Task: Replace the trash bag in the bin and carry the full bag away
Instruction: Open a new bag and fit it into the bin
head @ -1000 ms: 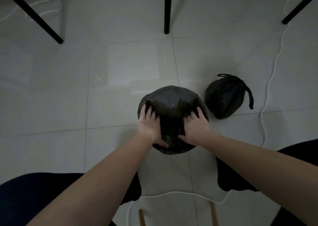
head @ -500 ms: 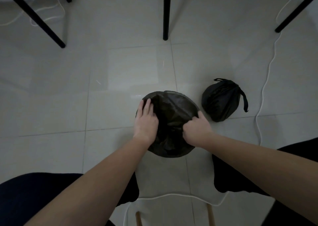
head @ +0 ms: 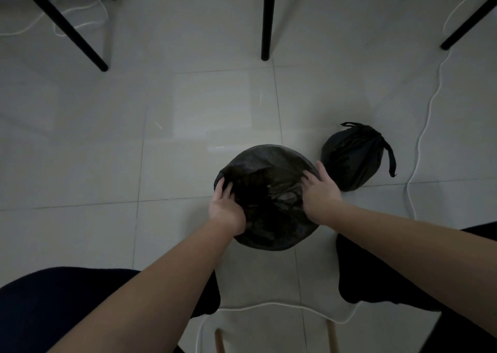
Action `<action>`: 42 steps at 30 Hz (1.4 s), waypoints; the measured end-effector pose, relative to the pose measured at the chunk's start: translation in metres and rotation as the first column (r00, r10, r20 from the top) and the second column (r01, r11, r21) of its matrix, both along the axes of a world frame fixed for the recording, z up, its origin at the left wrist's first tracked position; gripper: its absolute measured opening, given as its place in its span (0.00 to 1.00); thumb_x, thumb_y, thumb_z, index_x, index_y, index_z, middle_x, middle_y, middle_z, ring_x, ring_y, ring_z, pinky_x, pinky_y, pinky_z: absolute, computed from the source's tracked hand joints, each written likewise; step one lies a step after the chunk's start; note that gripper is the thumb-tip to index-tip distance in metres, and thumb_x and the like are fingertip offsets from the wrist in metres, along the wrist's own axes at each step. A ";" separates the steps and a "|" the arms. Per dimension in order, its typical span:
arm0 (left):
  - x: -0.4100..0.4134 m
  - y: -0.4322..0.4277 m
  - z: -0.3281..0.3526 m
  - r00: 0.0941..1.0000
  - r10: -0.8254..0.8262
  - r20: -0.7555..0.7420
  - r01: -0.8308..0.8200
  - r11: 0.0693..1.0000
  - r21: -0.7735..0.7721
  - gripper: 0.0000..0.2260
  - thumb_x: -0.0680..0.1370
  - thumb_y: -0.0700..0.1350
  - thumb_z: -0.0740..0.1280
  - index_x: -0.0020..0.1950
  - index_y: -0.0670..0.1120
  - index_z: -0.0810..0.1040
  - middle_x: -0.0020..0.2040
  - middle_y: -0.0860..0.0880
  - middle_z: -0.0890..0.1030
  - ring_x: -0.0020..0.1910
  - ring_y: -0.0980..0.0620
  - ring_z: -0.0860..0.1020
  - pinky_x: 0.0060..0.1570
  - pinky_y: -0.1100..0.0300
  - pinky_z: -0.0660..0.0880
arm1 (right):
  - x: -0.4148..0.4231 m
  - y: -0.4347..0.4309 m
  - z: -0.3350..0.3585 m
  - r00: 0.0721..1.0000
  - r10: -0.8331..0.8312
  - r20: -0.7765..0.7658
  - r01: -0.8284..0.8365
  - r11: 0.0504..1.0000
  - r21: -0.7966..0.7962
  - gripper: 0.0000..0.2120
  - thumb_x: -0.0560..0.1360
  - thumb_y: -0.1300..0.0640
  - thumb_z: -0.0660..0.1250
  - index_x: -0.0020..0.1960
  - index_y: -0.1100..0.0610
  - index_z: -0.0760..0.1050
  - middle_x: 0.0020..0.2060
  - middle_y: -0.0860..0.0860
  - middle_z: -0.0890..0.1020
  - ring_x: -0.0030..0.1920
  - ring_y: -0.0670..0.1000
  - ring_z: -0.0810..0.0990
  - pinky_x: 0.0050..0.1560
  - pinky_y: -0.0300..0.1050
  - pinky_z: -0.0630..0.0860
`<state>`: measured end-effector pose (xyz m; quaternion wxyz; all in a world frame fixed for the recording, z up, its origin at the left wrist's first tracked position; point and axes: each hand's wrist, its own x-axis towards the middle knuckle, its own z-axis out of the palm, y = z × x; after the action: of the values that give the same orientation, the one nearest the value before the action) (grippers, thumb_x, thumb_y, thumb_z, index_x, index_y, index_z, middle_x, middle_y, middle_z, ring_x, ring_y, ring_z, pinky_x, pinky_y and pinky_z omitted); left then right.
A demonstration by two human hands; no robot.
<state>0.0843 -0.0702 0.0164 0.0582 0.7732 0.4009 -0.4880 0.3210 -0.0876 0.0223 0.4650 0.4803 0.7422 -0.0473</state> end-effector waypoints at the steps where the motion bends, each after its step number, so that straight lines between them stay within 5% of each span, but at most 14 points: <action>1: 0.002 0.002 0.001 1.000 -0.003 0.009 0.003 1.000 0.003 0.33 0.83 0.63 0.50 0.86 0.53 0.50 0.86 0.45 0.47 0.83 0.39 0.37 0.73 0.34 0.26 | 0.000 -0.002 0.002 0.999 -0.005 -0.037 0.006 0.999 0.037 0.30 0.84 0.45 0.45 0.83 0.57 0.57 0.82 0.57 0.59 0.83 0.60 0.48 0.75 0.72 0.35; 4: 0.010 0.001 0.001 0.990 0.021 0.142 -0.023 1.000 0.014 0.29 0.82 0.59 0.56 0.83 0.52 0.62 0.85 0.44 0.55 0.84 0.40 0.42 0.76 0.34 0.30 | -0.002 -0.006 0.009 0.950 0.084 -0.301 -0.007 0.969 0.247 0.21 0.80 0.50 0.57 0.65 0.57 0.80 0.61 0.57 0.81 0.68 0.62 0.72 0.77 0.70 0.49; 6: 0.017 -0.004 -0.001 0.956 0.105 0.274 -0.103 0.994 -0.023 0.28 0.82 0.56 0.58 0.81 0.50 0.65 0.84 0.44 0.58 0.84 0.42 0.47 0.80 0.39 0.37 | -0.001 -0.004 0.008 0.883 0.192 -0.429 -0.030 0.934 0.356 0.15 0.76 0.51 0.60 0.54 0.56 0.82 0.50 0.54 0.81 0.57 0.60 0.76 0.72 0.64 0.62; 11: 0.024 -0.019 -0.014 0.903 0.214 0.372 -0.215 0.976 -0.038 0.28 0.85 0.58 0.53 0.84 0.51 0.58 0.85 0.45 0.57 0.84 0.42 0.51 0.81 0.43 0.44 | -0.009 0.004 -0.017 0.816 0.166 -0.553 -0.087 0.982 0.166 0.27 0.76 0.48 0.62 0.75 0.48 0.70 0.72 0.52 0.74 0.73 0.59 0.70 0.72 0.59 0.66; 16: 0.009 -0.019 -0.018 0.997 0.072 0.042 -0.070 0.997 -0.028 0.33 0.83 0.66 0.46 0.86 0.55 0.47 0.86 0.46 0.48 0.84 0.41 0.42 0.77 0.37 0.30 | -0.007 0.007 -0.031 0.989 -0.014 -0.145 0.004 0.997 -0.075 0.29 0.84 0.43 0.45 0.84 0.50 0.51 0.83 0.53 0.55 0.83 0.57 0.45 0.78 0.65 0.34; 18: 0.008 -0.015 -0.011 0.998 -0.007 -0.059 0.003 0.998 -0.059 0.36 0.82 0.68 0.47 0.85 0.54 0.41 0.86 0.46 0.44 0.84 0.41 0.40 0.77 0.37 0.30 | -0.008 0.007 -0.028 0.999 0.023 0.046 -0.017 0.992 -0.126 0.31 0.84 0.44 0.41 0.84 0.54 0.48 0.84 0.53 0.51 0.83 0.56 0.42 0.78 0.63 0.30; 21: 0.016 -0.007 -0.006 0.997 -0.023 -0.078 0.015 0.995 -0.098 0.37 0.81 0.68 0.48 0.85 0.54 0.40 0.86 0.46 0.44 0.84 0.39 0.40 0.77 0.35 0.32 | -0.010 0.006 -0.020 0.997 0.041 0.063 -0.032 0.991 -0.127 0.29 0.84 0.46 0.44 0.83 0.55 0.53 0.83 0.54 0.55 0.83 0.57 0.44 0.78 0.64 0.31; 23: 0.022 -0.004 -0.007 0.997 0.012 -0.071 -0.021 0.990 -0.138 0.36 0.81 0.67 0.49 0.85 0.55 0.41 0.86 0.47 0.45 0.84 0.39 0.40 0.77 0.35 0.32 | -0.012 0.004 -0.015 0.993 0.041 -0.110 -0.045 0.998 -0.035 0.24 0.83 0.49 0.52 0.76 0.54 0.71 0.75 0.57 0.71 0.80 0.61 0.57 0.79 0.66 0.37; 25: 0.027 -0.002 -0.005 0.998 0.065 -0.023 -0.068 0.982 -0.177 0.34 0.82 0.63 0.51 0.86 0.54 0.45 0.86 0.47 0.50 0.84 0.40 0.42 0.78 0.37 0.33 | -0.014 0.003 -0.012 0.948 0.103 -0.300 -0.067 0.990 0.127 0.16 0.78 0.52 0.60 0.58 0.55 0.83 0.56 0.56 0.84 0.65 0.62 0.75 0.77 0.65 0.56; 28: 0.034 -0.003 -0.006 0.978 0.131 0.160 -0.116 0.988 -0.101 0.27 0.84 0.56 0.55 0.82 0.49 0.63 0.82 0.45 0.65 0.83 0.42 0.52 0.80 0.40 0.38 | -0.016 0.004 -0.018 0.868 0.174 -0.465 -0.049 0.962 0.268 0.08 0.71 0.53 0.68 0.45 0.56 0.82 0.42 0.54 0.82 0.47 0.59 0.78 0.51 0.55 0.72; 31: 0.031 -0.009 -0.018 0.958 0.117 0.262 -0.129 0.991 0.028 0.26 0.84 0.56 0.53 0.80 0.48 0.67 0.82 0.44 0.62 0.83 0.41 0.53 0.80 0.39 0.38 | -0.020 0.006 -0.033 0.846 0.158 -0.509 -0.062 0.978 0.199 0.18 0.74 0.50 0.65 0.61 0.55 0.79 0.55 0.54 0.81 0.58 0.59 0.77 0.60 0.57 0.72; 35: 0.016 -0.013 -0.025 0.997 0.082 0.010 -0.082 0.996 -0.023 0.34 0.83 0.65 0.48 0.86 0.51 0.48 0.86 0.43 0.49 0.84 0.39 0.42 0.77 0.37 0.29 | -0.022 0.014 -0.042 0.966 -0.005 -0.257 0.021 0.998 0.060 0.31 0.83 0.44 0.49 0.83 0.54 0.56 0.81 0.55 0.60 0.82 0.60 0.51 0.80 0.64 0.39; 38: 0.014 -0.013 -0.024 0.996 0.017 -0.086 -0.024 0.996 -0.086 0.37 0.82 0.68 0.47 0.86 0.53 0.42 0.86 0.44 0.46 0.84 0.38 0.39 0.75 0.35 0.28 | -0.020 0.016 -0.039 0.999 0.039 -0.011 -0.039 0.998 -0.055 0.31 0.85 0.46 0.42 0.83 0.59 0.47 0.83 0.54 0.53 0.83 0.57 0.43 0.78 0.60 0.31; 42: 0.017 -0.008 -0.020 0.998 0.056 -0.010 -0.057 0.989 -0.136 0.34 0.82 0.64 0.51 0.86 0.53 0.48 0.86 0.45 0.50 0.84 0.39 0.41 0.75 0.36 0.29 | -0.023 0.013 -0.026 0.990 0.036 -0.133 -0.035 0.999 0.009 0.28 0.83 0.49 0.51 0.80 0.58 0.62 0.79 0.57 0.66 0.81 0.60 0.54 0.80 0.63 0.38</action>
<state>0.1009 -0.0781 -0.0033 0.1235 0.7542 0.3887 -0.5146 0.2977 -0.0742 -0.0041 0.4134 0.4644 0.7802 -0.0686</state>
